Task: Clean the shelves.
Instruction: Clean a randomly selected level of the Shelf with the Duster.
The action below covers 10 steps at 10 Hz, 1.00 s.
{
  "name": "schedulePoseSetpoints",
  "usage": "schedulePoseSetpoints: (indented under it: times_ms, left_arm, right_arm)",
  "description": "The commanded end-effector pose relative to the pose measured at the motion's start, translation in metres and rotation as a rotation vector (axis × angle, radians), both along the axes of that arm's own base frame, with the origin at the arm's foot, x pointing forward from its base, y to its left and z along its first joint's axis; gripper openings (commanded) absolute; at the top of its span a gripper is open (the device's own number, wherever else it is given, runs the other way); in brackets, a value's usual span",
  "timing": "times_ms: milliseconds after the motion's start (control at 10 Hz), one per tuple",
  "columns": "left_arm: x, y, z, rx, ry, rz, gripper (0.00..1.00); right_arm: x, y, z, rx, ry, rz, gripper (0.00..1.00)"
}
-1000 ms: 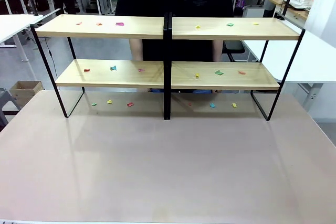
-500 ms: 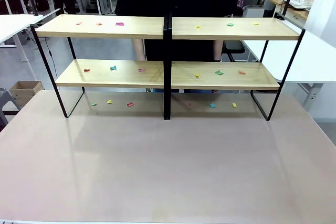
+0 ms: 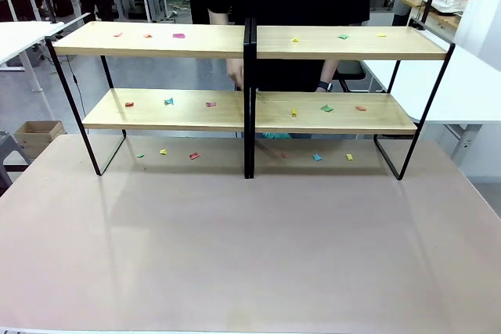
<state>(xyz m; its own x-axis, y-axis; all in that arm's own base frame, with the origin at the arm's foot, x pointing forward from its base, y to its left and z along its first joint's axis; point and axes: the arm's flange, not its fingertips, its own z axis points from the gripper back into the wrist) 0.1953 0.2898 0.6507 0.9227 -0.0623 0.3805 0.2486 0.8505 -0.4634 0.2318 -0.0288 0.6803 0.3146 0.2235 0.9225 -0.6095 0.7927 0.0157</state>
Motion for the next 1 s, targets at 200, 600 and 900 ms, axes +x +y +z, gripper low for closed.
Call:
schedulePoseSetpoints:
  times_ms: [200,600,900]
  left_arm:
    - [0.001,0.000,0.001,-0.020,-0.014,0.015,0.00]
    - [0.026,-0.049,0.047,-0.073,-0.074,0.048,0.13]
    - [0.063,-0.144,0.135,0.043,-0.194,-0.063,0.13]
  right_arm:
    - [0.000,0.001,0.000,0.001,-0.001,0.001,1.00]
    - [0.000,0.001,0.000,0.001,-0.001,0.001,1.00]
    - [0.000,0.001,0.000,0.001,-0.001,0.001,1.00]
